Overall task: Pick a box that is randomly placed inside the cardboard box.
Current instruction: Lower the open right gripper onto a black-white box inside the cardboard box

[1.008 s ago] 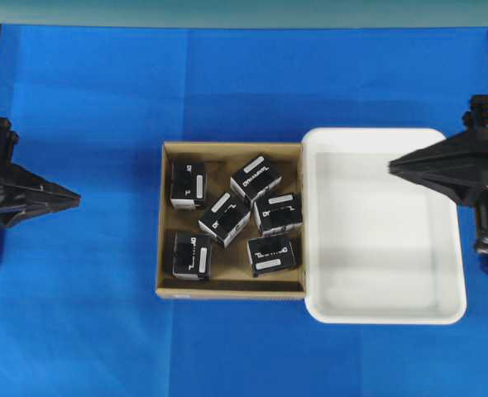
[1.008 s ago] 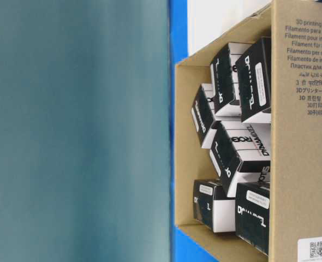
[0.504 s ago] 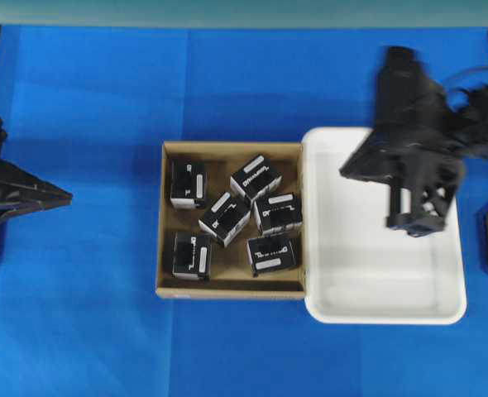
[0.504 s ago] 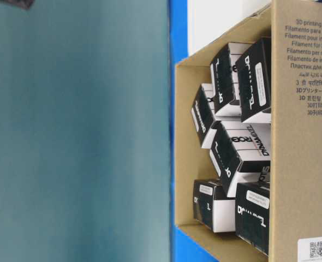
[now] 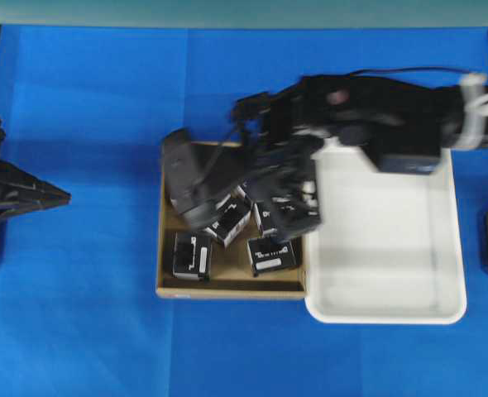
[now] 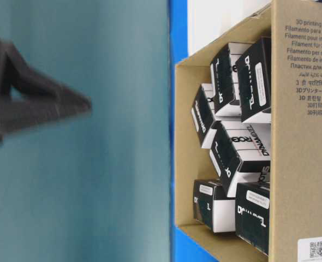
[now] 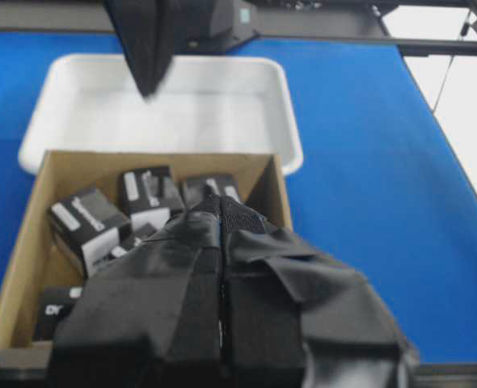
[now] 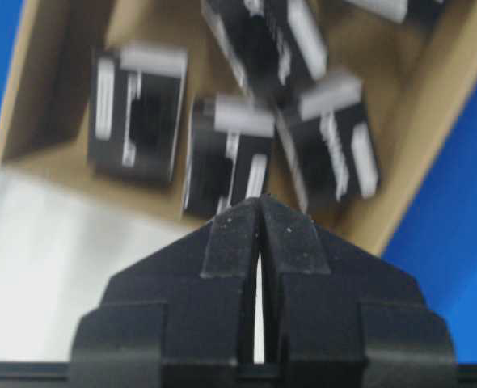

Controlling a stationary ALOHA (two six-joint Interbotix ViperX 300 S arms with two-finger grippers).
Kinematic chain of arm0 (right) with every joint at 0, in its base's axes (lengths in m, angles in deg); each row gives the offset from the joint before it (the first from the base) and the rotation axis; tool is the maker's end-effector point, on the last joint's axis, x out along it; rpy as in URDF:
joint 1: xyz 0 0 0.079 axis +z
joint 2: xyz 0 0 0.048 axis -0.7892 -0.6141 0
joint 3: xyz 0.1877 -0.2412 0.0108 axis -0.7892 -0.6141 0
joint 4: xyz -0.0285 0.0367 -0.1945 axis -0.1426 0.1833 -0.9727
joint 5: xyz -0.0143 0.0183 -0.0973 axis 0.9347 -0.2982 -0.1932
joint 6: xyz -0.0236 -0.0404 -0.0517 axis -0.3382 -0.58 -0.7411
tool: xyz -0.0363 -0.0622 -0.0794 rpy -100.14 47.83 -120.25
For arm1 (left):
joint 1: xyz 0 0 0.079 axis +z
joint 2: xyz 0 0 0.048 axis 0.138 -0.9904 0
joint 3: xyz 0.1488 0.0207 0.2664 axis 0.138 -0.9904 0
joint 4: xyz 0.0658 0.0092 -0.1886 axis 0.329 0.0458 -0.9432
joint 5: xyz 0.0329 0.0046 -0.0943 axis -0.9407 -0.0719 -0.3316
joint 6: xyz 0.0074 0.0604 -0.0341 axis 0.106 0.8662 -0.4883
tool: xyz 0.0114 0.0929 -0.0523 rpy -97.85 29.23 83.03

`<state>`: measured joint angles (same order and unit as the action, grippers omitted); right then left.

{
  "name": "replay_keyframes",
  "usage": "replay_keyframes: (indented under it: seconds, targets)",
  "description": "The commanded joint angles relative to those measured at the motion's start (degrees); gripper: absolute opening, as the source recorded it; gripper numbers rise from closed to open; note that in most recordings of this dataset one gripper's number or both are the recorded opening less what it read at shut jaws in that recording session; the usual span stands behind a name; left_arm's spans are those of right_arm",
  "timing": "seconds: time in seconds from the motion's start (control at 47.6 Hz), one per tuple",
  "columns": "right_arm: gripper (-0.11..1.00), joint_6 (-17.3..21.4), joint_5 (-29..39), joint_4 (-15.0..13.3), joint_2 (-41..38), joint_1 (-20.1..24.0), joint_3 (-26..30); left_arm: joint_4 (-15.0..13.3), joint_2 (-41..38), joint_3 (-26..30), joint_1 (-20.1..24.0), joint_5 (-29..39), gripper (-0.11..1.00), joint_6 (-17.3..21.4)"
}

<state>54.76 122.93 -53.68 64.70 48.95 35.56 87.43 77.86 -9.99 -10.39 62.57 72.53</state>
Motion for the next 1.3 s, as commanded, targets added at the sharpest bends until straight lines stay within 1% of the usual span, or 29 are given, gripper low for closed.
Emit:
replay_keyframes:
  seconds: [0.0, 0.147, 0.294, 0.441, 0.525, 0.609, 0.672, 0.735, 0.84, 0.861, 0.882, 0.903, 0.924, 0.987, 1.029, 1.113, 1.197, 1.239, 1.281]
  targets:
    - [0.0, -1.14, -0.09, 0.0, -4.31, 0.7, 4.04, 0.18, -0.18, 1.67, 0.09, 0.0, -0.07, -0.09]
    - [0.0, -2.11, -0.44, 0.0, -8.7, 1.23, 8.09, 0.18, -0.09, 1.76, 0.09, 1.58, -0.07, -0.09]
    - [0.02, -6.59, -1.41, 0.35, -11.25, 1.58, 10.28, 0.09, 0.26, 1.76, 0.09, 2.72, -0.06, 0.0]
    - [0.04, -9.93, -5.8, 0.88, -12.04, 1.85, 10.2, 0.18, 0.97, 1.85, 0.0, 2.81, -0.07, -0.09]
    - [0.06, -10.55, -7.47, 0.88, -12.48, 2.02, 9.76, 0.18, 1.23, 2.02, 0.09, 2.81, -0.06, -0.09]
    - [0.08, -9.58, -8.53, 0.97, -12.83, 2.11, 9.49, 0.09, 1.49, 2.02, 0.09, 2.81, -0.06, -0.09]
    - [0.1, -7.82, -9.05, 1.41, -13.1, 2.29, 9.67, 0.09, 1.67, 2.02, 0.09, 2.81, -0.06, -0.09]
    - [0.12, -3.6, -9.93, 1.85, -13.45, 2.2, 10.2, 0.09, 1.76, 2.02, 0.09, 2.81, -0.06, -0.09]
    - [0.16, 4.57, -10.81, 2.11, -14.15, 2.02, 10.99, 0.09, 1.58, 2.02, 0.09, 2.81, -0.06, -0.09]
    - [0.17, 6.77, -10.81, 2.2, -14.24, 2.02, 10.9, 0.09, 1.49, 1.93, 0.09, 2.81, -0.06, -0.09]
    - [0.18, 7.38, -10.81, 2.2, -14.24, 2.11, 10.9, 0.09, 1.49, 1.93, 0.09, 2.81, -0.06, -0.09]
    - [0.2, 9.58, -10.81, 2.2, -14.41, 2.11, 10.63, 0.09, 1.49, 1.93, 0.09, 2.81, -0.06, -0.09]
    - [0.22, 10.81, -10.81, 2.2, -14.5, 2.11, 10.55, 0.09, 1.49, 1.93, 0.09, 2.81, -0.07, -0.09]
    - [0.31, 14.06, -10.81, 2.29, -14.77, 2.11, 10.28, 0.09, 1.49, 1.85, 0.09, 2.81, -0.06, 0.0]
    - [0.39, 15.82, -10.99, 2.46, -14.85, 2.11, 10.2, 0.18, 1.49, 1.85, 0.09, 2.81, -0.07, 0.0]
    - [0.62, 18.37, -11.07, 2.81, -15.03, 2.29, 10.02, 0.18, 1.49, 1.76, 0.0, 2.81, -0.06, 0.0]
    - [0.85, 20.21, -11.69, 2.81, -15.47, 2.55, 9.93, 0.09, 1.67, 1.76, 0.09, 2.81, -0.06, 0.0]
    - [0.93, 20.83, -12.22, 2.81, -15.82, 2.72, 9.84, 0.09, 1.76, 1.76, 0.09, 2.81, -0.07, 0.0]
    - [0.98, 21.53, -12.83, 2.72, -16.08, 2.9, 9.76, 0.09, 1.76, 1.76, 0.0, 2.81, -0.06, 0.0]
